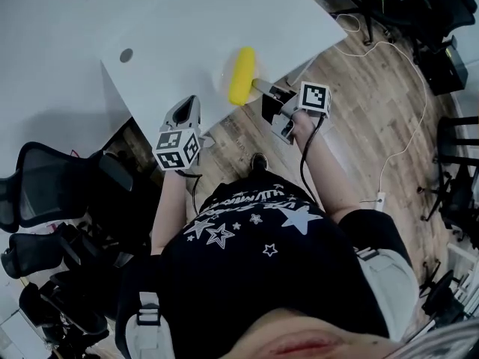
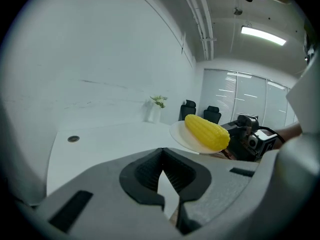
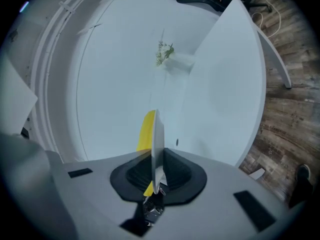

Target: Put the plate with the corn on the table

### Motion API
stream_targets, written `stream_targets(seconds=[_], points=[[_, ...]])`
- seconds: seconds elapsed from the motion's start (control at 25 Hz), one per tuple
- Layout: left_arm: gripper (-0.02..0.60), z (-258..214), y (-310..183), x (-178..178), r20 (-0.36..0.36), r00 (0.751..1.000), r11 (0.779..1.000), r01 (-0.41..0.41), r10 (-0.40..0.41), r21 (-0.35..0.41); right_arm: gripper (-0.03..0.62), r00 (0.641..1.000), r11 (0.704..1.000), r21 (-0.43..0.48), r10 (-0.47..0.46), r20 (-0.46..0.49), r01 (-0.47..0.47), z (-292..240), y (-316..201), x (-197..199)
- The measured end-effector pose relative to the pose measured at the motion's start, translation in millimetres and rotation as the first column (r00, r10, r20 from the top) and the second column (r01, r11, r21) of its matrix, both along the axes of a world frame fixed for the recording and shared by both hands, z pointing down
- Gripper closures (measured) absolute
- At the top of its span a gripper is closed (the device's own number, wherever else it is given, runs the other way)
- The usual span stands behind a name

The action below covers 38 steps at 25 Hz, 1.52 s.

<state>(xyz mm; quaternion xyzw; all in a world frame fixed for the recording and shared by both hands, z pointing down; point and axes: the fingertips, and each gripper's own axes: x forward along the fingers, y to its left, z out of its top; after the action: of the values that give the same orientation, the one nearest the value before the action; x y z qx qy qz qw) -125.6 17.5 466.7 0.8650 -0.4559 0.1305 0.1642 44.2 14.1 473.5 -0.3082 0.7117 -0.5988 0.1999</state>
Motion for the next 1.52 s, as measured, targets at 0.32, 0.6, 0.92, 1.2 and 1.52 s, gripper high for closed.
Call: stream_targets(seconds=[0.32,0.6,0.92,1.2,1.52], points=[[0.575,4.4,-49.5,18.2,-0.022,0.998,0.998,0.067,-0.067,-0.009,0.562,0.999,0.999,-0.010,-0.038,-0.011,0.038,10.9,-53.0,24.1],[0.575,10.3,-77.2,30.5,-0.009,0.999,0.999,0.038,-0.039,-0.014,0.562,1.000,0.999,-0.023,-0.026,0.001,0.026,18.7,-73.0,35.1],[0.574,8.4,-139.7,27.2,-0.009,1.000,0.999,-0.001,0.001,-0.036,0.560,0.999,0.998,-0.047,0.041,0.007,-0.040,14.3,-133.2,40.7],[0.574,4.2,-214.3,9.1,-0.021,1.000,1.000,-0.013,0.013,-0.022,0.562,0.997,0.997,-0.018,0.081,0.001,-0.081,8.3,-208.7,35.8],[0.575,-11.3,-302.8,-8.4,-0.038,0.998,0.999,-0.040,0.041,0.006,0.562,0.991,0.990,-0.037,0.132,-0.014,-0.133,17.7,-305.5,28.2]])
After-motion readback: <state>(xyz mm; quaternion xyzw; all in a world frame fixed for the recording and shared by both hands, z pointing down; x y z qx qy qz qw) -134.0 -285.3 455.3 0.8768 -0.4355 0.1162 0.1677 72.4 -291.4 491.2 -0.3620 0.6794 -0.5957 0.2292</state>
